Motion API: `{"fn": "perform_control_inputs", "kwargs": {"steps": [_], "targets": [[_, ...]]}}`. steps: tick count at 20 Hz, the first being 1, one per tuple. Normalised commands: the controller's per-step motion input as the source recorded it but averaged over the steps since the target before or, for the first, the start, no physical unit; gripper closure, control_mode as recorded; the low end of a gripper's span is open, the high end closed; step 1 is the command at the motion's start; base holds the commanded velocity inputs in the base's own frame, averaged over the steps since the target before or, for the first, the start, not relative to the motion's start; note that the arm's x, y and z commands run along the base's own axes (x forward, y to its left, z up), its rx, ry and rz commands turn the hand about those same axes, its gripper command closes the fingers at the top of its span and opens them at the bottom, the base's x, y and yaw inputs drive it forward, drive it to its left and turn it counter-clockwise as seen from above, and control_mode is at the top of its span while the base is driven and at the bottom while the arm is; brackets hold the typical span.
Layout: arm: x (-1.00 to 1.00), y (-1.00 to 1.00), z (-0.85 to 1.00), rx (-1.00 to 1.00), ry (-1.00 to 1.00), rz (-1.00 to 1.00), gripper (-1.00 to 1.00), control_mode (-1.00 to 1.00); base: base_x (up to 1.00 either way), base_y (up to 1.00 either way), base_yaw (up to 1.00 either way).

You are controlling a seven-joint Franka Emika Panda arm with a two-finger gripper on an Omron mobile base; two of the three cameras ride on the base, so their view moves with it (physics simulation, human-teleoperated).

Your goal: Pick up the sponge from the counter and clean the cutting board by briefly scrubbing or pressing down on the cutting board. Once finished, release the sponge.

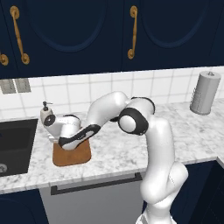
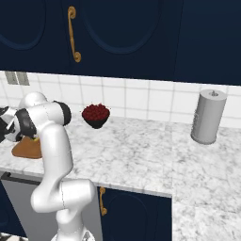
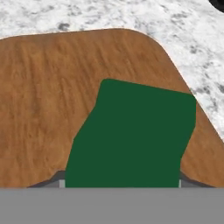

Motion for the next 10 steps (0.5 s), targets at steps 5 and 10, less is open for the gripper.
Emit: {"fn": "perform_control_inputs", "kwargs": {"steps": [5, 10], "targets": [[-1.0, -0.15, -0.43, 0.0, 0.06, 0.0, 1.0, -1.0, 0.0, 0.0, 0.0], [-1.0, -0.15, -0.43, 0.0, 0.06, 0.0, 1.0, -1.0, 0.0, 0.0, 0.0]]}}
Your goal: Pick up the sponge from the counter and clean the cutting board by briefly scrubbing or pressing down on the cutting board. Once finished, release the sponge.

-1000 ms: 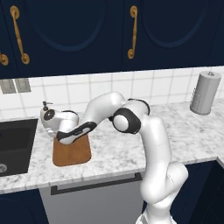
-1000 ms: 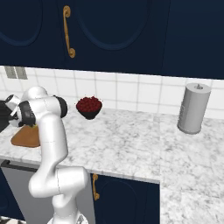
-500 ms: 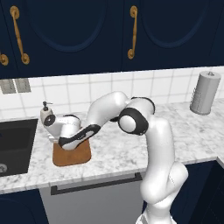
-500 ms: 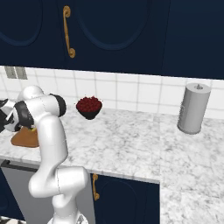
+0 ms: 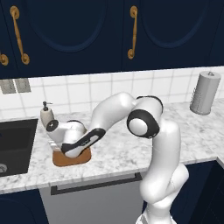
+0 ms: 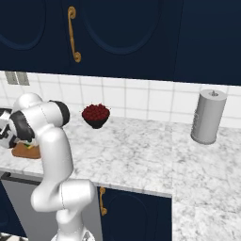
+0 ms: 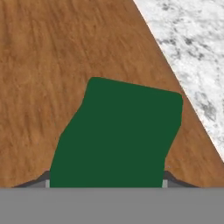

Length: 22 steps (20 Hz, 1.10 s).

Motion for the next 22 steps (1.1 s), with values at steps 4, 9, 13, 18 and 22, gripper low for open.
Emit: {"fn": "perform_control_inputs", "kwargs": {"steps": [4, 9, 13, 18, 22], "targets": [[-0.86, -0.17, -0.33, 0.0, 0.03, 0.0, 1.0, -1.0, 0.0, 0.0, 0.0], [0.3, -0.49, -0.14, 0.0, -0.01, 0.0, 1.0, -1.0, 0.0, 0.0, 0.0], [0.75, -0.63, -0.22, 0.0, -0.02, -0.01, 1.0, -1.0, 0.0, 0.0, 0.0], [0.96, -0.33, -0.21, 0.0, -0.01, -0.02, 1.0, -1.0, 0.0, 0.0, 0.0], [1.0, -0.14, -0.16, 0.0, -0.01, -0.04, 1.0, -1.0, 0.0, 0.0, 0.0]]}}
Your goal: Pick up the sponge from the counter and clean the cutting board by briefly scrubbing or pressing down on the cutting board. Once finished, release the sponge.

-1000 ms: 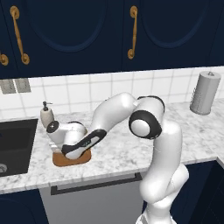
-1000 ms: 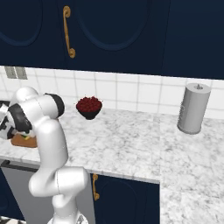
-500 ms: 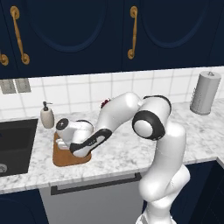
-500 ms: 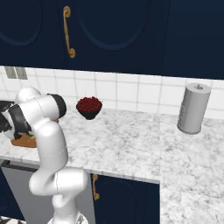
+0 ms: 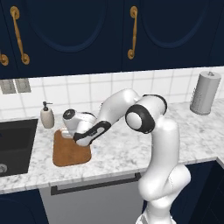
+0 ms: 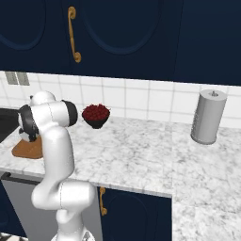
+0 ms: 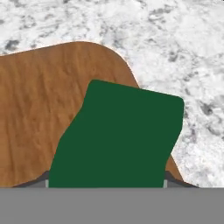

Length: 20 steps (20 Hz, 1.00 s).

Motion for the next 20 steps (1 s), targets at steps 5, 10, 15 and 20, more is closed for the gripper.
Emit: {"fn": "perform_control_inputs", "kwargs": {"steps": [5, 10, 15, 20], "targets": [[0.69, -0.07, -0.15, -0.02, -0.06, -0.02, 1.0, -1.0, 0.0, 0.0, 0.0], [-0.44, -0.02, -0.48, -0.05, -0.07, 0.0, 1.0, -1.0, 0.0, 0.0, 0.0], [-1.0, -0.2, -0.46, 0.0, 0.0, 0.0, 1.0, -1.0, 0.0, 0.0, 0.0], [-1.0, -0.33, -0.39, 0.0, 0.0, 0.0, 1.0, -1.0, 0.0, 0.0, 0.0]]}}
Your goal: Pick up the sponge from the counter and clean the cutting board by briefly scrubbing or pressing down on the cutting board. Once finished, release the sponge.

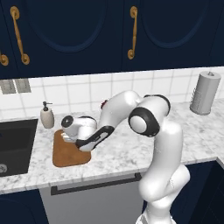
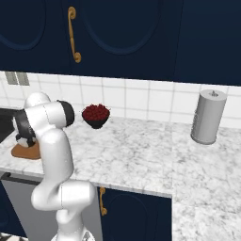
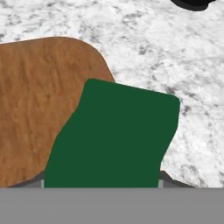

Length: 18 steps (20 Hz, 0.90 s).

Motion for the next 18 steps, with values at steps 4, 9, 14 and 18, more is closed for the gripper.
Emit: {"fn": "perform_control_inputs", "kwargs": {"steps": [4, 9, 14, 18], "targets": [[-1.0, -0.33, -0.4, 0.0, 0.0, 0.0, 1.0, -1.0, 0.0, 0.0, 0.0], [-1.0, -0.12, -0.26, 0.0, 0.01, 0.0, 1.0, -1.0, 0.0, 0.0, 0.0], [-0.65, -0.34, -0.03, 0.0, 0.0, -0.05, 1.0, -1.0, 0.0, 0.0, 0.0], [-0.08, -0.86, 0.2, 0.03, -0.01, -0.16, 1.0, -1.0, 0.0, 0.0, 0.0]]}}
